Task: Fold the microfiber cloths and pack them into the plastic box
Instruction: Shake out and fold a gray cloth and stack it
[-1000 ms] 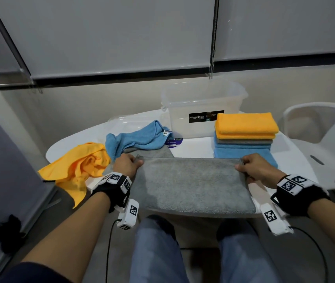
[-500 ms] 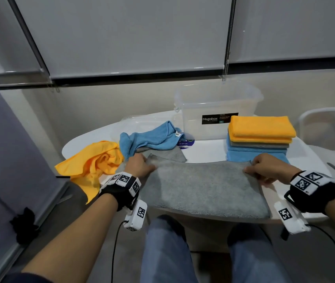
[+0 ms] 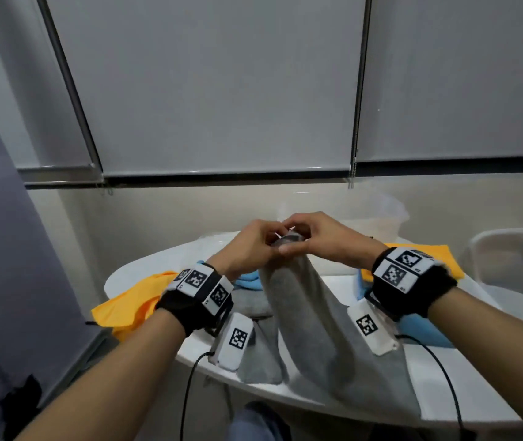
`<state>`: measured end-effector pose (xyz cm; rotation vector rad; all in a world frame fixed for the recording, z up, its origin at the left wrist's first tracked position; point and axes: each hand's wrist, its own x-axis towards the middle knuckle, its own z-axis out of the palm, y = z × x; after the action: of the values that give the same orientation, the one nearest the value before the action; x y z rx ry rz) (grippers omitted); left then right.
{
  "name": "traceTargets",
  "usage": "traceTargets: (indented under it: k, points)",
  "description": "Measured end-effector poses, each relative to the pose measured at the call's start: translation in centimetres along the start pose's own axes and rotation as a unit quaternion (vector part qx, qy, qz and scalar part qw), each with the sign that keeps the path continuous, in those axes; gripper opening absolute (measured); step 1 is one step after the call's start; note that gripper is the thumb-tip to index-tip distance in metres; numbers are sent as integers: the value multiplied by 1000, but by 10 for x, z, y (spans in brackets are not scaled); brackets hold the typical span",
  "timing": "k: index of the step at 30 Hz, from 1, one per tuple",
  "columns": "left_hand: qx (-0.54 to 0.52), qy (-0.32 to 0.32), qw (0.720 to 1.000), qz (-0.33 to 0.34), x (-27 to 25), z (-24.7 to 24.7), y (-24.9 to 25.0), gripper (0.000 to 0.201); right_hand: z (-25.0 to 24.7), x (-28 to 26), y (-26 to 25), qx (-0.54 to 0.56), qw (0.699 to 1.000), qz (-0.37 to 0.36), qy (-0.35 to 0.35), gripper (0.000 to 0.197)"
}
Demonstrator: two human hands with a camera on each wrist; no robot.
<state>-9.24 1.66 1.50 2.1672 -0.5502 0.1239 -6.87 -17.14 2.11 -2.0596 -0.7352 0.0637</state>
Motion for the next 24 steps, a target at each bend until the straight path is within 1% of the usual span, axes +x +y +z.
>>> traceTargets:
  k: [2,3,6,9,13,16,18,19,21,24]
  points:
    - [3,-3,1000,5,6,-14,19,12,-17,3,-12,16,999,-3,51,20]
    - [-1,1,1000,4,7,-21,25,16,-26,3,-19,15,998,-6,68,16]
    - [-27,-3,1000,-5,7,-41,38,27,-53,-4,-39,21,995,-4,92,13]
    - [-25,-15,999,18,3,-65,44,24,-84,-13,-58,45,992,-9,114,13]
    - [-32,31,997,65,-1,-98,56,14,-124,-22,-71,74,990,-4,123,21]
    - [-37,70,993,87,3,-115,71,11,-140,-20,-80,82,988,-13,133,16]
    - [-71,91,989,90,10,-122,79,12,-146,-19,-86,94,984,-9,150,16]
    - [-89,98,987,88,14,-124,83,13,-149,-18,-90,101,983,-5,156,19]
    - [-92,118,985,84,24,-126,88,15,-152,-17,-97,108,981,-1,163,25]
    - [-110,155,979,74,37,-127,91,14,-153,-13,-100,107,979,-4,173,26]
